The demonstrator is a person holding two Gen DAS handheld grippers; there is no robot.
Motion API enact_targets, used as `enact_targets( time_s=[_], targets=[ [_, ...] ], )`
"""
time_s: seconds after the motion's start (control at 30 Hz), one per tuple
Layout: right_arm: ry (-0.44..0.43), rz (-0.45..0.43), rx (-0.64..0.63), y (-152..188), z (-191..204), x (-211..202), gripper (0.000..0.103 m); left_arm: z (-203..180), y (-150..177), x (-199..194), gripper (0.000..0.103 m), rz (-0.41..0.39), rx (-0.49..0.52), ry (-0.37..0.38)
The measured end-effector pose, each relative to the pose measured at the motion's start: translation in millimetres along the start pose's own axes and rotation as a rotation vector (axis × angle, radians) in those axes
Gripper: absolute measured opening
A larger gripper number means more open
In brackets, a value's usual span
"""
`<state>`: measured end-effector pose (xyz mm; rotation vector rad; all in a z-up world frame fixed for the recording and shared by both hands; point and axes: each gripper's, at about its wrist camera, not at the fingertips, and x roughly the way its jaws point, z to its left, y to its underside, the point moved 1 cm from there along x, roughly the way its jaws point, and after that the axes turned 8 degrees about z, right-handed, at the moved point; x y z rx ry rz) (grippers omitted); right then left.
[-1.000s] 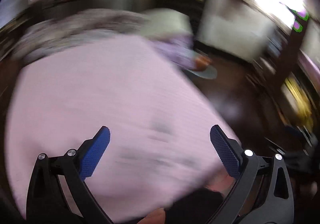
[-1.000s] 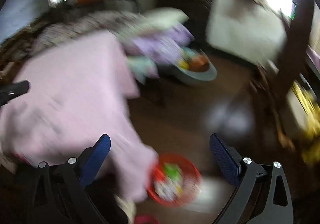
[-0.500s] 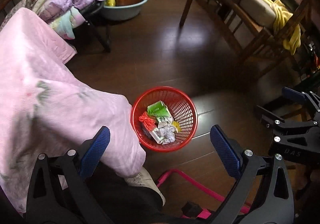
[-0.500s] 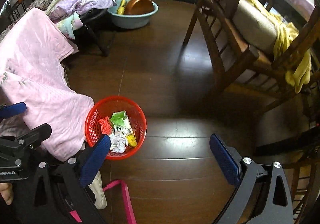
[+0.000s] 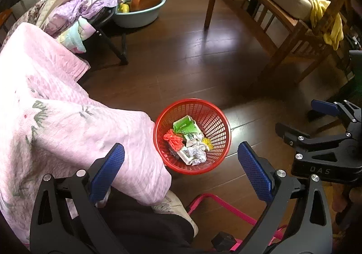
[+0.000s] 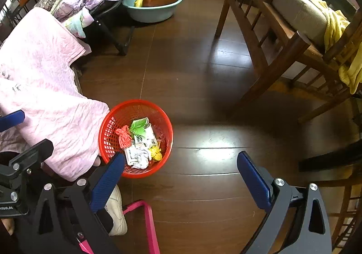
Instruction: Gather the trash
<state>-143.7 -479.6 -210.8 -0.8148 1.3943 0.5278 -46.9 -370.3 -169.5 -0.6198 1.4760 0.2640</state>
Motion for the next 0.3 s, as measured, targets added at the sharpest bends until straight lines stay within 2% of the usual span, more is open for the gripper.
enact_targets(
  time_s=[0.1,0.3],
  targets=[
    [-0.002,-0.001,0.004,-0.2,-0.9,0.3,0.097,-1.2,0.7,2.7,0.096,0.018,0.000,-0.013],
    [-0.003,-0.019,0.013,-0.7,-3.2,-2.3,0.097,-1.1,3.7,-0.6,0.096,0.002,-0.003,-0.019]
  ],
)
